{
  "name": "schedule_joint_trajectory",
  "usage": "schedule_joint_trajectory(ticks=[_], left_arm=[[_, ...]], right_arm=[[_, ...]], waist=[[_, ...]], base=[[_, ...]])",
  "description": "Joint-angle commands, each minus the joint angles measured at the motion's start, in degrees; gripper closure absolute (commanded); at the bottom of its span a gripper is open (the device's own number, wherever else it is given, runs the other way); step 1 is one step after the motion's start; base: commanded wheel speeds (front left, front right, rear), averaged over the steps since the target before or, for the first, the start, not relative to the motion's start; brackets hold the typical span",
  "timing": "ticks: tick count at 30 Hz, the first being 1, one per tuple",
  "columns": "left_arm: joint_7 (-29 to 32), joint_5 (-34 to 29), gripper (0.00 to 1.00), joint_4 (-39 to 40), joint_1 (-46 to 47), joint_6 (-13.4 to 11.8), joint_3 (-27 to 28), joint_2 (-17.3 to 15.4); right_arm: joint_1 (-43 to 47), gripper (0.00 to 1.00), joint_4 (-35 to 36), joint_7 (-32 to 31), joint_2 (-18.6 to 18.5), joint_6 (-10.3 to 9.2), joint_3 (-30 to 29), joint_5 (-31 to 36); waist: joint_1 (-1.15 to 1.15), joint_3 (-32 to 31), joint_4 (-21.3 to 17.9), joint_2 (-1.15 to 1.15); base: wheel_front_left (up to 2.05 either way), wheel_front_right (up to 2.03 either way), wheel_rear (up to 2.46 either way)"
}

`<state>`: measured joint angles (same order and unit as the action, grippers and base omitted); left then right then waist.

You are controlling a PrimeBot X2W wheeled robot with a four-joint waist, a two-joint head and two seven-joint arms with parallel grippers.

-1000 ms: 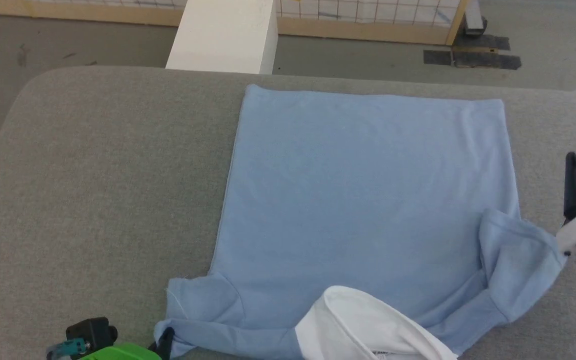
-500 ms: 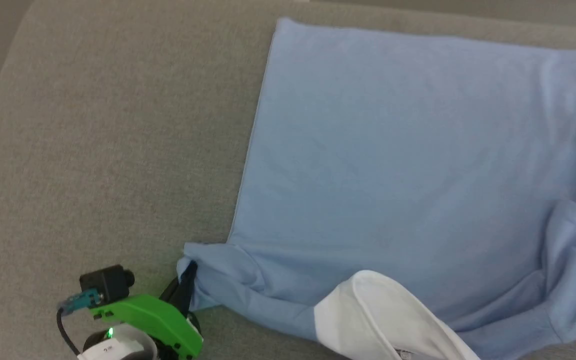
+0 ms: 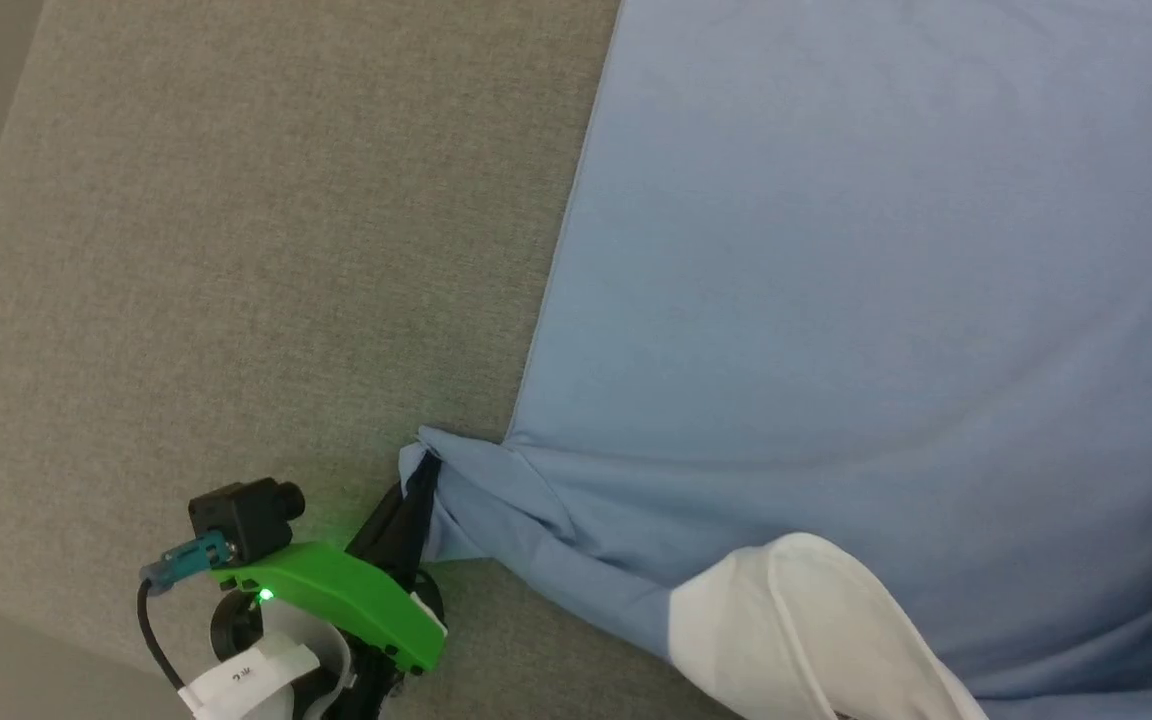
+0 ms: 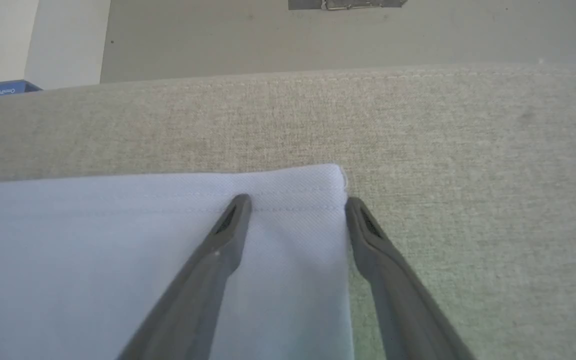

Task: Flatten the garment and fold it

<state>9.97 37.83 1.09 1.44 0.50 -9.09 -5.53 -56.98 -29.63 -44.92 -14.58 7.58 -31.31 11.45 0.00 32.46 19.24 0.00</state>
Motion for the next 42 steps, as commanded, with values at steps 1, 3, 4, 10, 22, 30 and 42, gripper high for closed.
schedule_joint_trajectory(ticks=[1, 3, 4, 10, 22, 30, 42], left_arm=[[1.8, -0.3, 1.0, -5.2, 0.1, -1.4, -0.4, 0.2], [1.6, -0.3, 1.0, -5.4, 0.3, -1.3, -0.7, 0.2], [1.4, -0.3, 1.0, -5.5, 0.4, -1.2, -0.7, 0.3], [-0.1, -0.6, 1.0, -6.3, 0.1, -1.1, -0.4, -0.1], [1.0, -1.4, 1.0, -4.4, -5.4, -3.5, 1.0, -3.3], [2.7, -1.8, 1.0, -1.5, -8.5, -5.3, 1.3, -4.5], [4.5, -1.8, 1.0, 1.4, -11.0, -6.9, 1.7, -6.1]], right_arm=[[0.0, 0.77, 0.5, -2.4, 0.5, -0.09, -0.6, 1.2], [0.7, 1.0, 2.5, -2.7, 0.6, -0.09, -0.8, 1.6], [1.3, 1.0, 3.3, -2.1, 0.7, -0.09, -1.1, 1.4], [8.7, 1.0, 9.3, 15.4, 1.8, -0.09, -0.6, -4.3], [32.9, 1.0, 16.1, 43.3, 9.2, -0.09, -5.5, -12.0], [46.4, 1.0, 19.2, 36.9, 11.6, -0.09, -9.7, -14.9], [56.8, 1.0, 12.3, 16.5, 11.7, -0.09, -5.6, -19.7]], waist=[[0.0, 0.8, 0.8, 0.0], [0.0, 0.5, 0.8, 0.0], [0.0, 0.2, 0.7, 0.0], [0.0, -4.3, -0.4, 0.0], [0.0, -18.7, -7.2, 0.0], [0.0, -23.4, -11.5, 0.0], [0.0, -25.3, -16.1, 0.0]], base=[[0.0, 0.0, 0.0], [0.0, 0.0, 0.0], [0.0, 0.0, 0.0], [0.0, 0.0, 0.0], [0.0, 0.0, 0.0], [0.0, 0.0, 0.0], [0.0, 0.0, 0.0]])
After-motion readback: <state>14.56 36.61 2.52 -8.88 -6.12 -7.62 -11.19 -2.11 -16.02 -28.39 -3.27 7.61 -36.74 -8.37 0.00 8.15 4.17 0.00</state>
